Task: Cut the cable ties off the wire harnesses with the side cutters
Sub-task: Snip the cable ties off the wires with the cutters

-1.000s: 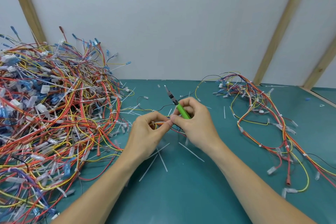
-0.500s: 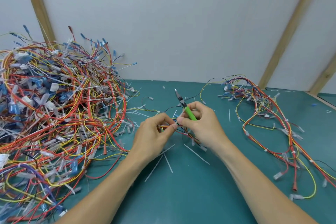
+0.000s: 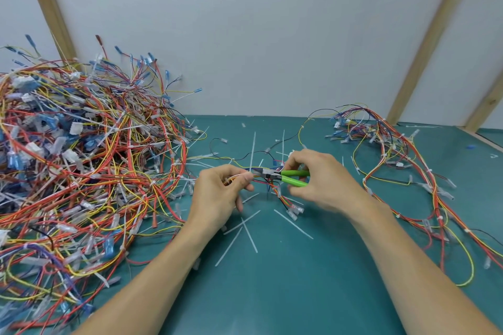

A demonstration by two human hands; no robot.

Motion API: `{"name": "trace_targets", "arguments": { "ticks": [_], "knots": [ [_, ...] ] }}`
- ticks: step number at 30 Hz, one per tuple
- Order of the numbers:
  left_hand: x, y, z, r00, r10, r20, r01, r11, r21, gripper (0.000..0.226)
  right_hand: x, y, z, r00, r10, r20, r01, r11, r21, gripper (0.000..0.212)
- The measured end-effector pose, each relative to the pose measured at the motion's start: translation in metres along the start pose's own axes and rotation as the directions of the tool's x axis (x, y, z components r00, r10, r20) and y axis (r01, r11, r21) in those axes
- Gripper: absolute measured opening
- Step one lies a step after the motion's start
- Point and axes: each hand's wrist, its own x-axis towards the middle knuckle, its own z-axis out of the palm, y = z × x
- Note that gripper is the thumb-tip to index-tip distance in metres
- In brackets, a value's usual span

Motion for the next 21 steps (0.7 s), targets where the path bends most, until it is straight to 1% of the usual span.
{"name": "trace_targets", "arguments": {
  "ticks": [10,16,21],
  "knots": [
    [-0.0041,0.0049,-0.0011,0.999,0.045,-0.014,-0.043,0.996,0.08,0.01,-0.0002,-0.0011,0.0003,1.0,0.002,-0.017,-0.002,1.0,-0.023,0.021],
    [-0.0033,0.0036,-0.001,0.999,0.047,-0.01,-0.046,0.995,0.083,0.012,-0.0004,0.0004,-0.0011,1.0,-0.006,-0.011,0.006,1.0,-0.005,0.021],
    [-0.0032,0.0022,0.0001,0.998,0.07,-0.008,-0.069,0.991,0.116,0.013,0.0,-0.0003,-0.0001,1.0,-0.025,-0.014,0.025,0.999,-0.032,0.021]
  ]
}}
